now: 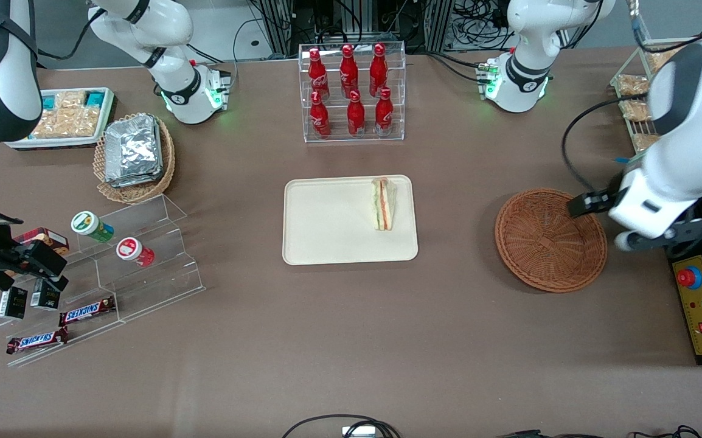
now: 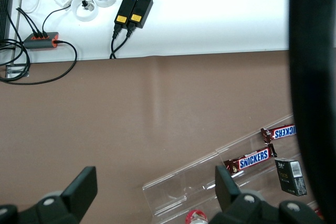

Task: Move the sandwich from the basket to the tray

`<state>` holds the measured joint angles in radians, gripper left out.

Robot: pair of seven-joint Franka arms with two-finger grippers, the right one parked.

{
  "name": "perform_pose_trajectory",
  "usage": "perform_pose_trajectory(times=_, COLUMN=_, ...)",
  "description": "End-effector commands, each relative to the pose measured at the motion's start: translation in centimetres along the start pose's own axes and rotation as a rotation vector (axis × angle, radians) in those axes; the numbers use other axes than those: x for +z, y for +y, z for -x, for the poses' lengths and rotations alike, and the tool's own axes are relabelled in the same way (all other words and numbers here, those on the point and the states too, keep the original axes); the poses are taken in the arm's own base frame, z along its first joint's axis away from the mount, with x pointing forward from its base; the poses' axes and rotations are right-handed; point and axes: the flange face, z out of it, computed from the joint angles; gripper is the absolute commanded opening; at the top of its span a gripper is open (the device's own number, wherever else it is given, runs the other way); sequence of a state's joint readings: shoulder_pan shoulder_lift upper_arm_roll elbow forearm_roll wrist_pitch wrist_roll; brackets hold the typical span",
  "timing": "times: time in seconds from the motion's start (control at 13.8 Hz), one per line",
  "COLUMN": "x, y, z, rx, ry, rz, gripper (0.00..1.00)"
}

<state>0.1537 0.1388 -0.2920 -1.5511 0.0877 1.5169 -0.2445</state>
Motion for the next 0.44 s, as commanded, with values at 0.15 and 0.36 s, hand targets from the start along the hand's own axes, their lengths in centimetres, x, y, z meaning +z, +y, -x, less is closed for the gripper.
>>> perform_pose_trajectory(times=0.15, x=-3.7, y=-2.8, z=2.9, rx=0.153, ry=0.031, rz=0.039, gripper=0.99)
perform_pose_trajectory(times=0.36, x=-4.3, y=-3.2, z=3.2, rx=0.222, ry=0.046, rz=0.038, gripper=0.99)
